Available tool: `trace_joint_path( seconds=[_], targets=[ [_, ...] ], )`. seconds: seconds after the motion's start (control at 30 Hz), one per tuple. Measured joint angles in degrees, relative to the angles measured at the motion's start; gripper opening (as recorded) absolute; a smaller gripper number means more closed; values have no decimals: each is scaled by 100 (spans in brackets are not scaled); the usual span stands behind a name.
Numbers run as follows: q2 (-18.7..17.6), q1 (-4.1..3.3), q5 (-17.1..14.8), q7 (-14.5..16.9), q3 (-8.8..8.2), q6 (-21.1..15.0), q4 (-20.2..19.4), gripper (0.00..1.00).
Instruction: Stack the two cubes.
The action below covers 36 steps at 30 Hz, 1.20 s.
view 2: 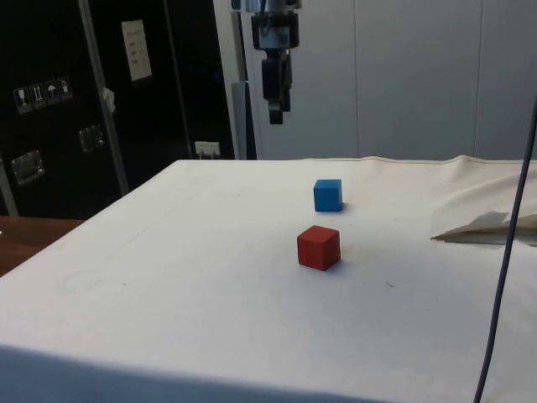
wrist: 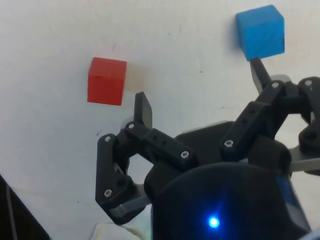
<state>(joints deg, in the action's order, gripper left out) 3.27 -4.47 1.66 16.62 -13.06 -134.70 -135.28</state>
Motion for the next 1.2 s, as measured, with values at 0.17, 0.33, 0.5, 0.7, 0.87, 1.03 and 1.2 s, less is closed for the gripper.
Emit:
trace_joint_path(
  seconds=[0.17,0.33,0.5,0.7,0.87,1.03,1.2],
  targets=[
    [17,0,0,172,-92,-80,-109,100],
    [52,0,0,367,-195,-212,-264,100],
    [63,0,0,493,-275,-418,-453,100],
    [57,6,6,573,-355,-756,-705,100],
    [17,6,6,602,-418,-945,-814,100],
    [-74,6,6,602,-487,-1169,-900,100],
    [-241,6,0,596,-573,-1381,-922,100]
  ],
)
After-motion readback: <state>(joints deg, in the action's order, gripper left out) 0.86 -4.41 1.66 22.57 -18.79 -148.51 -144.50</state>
